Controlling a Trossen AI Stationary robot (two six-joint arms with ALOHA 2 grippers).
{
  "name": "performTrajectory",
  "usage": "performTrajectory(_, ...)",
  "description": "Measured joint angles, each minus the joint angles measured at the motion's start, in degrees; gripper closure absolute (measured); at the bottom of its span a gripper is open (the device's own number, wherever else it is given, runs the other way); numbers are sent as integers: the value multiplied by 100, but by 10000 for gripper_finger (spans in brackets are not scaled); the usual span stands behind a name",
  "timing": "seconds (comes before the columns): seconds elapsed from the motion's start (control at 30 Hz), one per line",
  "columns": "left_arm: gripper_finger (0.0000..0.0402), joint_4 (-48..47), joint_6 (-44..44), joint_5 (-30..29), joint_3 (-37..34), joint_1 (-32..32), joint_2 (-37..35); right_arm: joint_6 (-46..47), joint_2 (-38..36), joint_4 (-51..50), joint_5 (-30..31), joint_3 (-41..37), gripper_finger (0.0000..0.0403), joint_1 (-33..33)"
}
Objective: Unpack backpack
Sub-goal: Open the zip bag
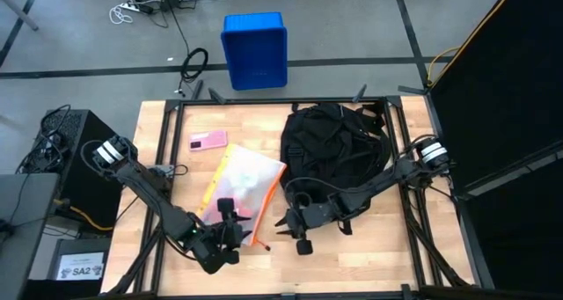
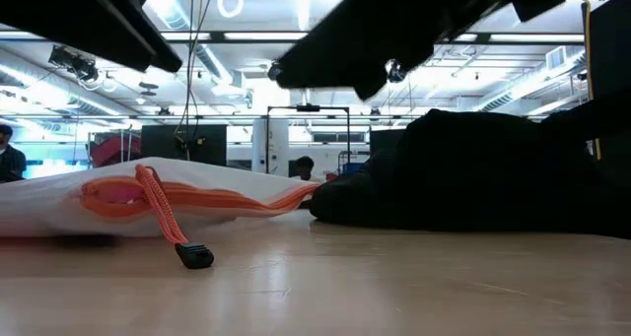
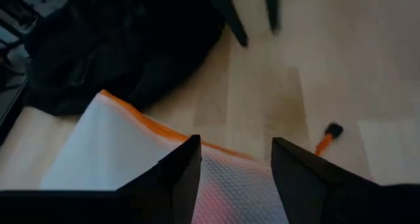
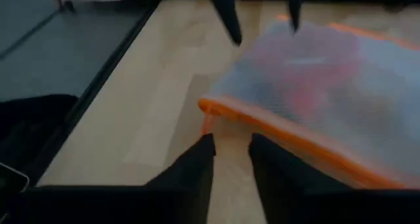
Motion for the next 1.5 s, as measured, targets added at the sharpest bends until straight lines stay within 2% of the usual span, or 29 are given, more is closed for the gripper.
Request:
performTrajectory(0.13, 245, 23, -76, 4, -4, 0, 11, 183, 601, 204, -210, 286, 244, 6)
performTrajectory(0.27, 245, 85, -189, 86, -7, 0, 11, 349, 1141, 190, -234, 798, 201, 15)
performTrajectory(0.5, 245, 202, 411, 273, 417, -48, 30, 336, 1811, -567, -128, 1818, 177, 116)
performTrajectory(0.67, 245, 193, 463, -58, 570, -303, 209, 423, 2312, -1569, 42, 2582, 193, 123)
performTrajectory(0.8, 245, 196, 399, 8, 577, -389, 476, 428, 2491, -1666, 180, 2844, 211, 106)
performTrajectory(0.97, 245, 124, 319, 226, 577, -446, 699, 368, 2499, -1717, 433, 2839, 249, 63)
performTrajectory(1.23, 245, -26, 230, 323, 577, -439, 708, 259, 2486, -1728, 290, 2839, 333, 66)
performTrajectory(1.5, 245, 6, -229, 531, 446, -442, 708, 201, 2480, -1671, 82, 2839, 376, 63)
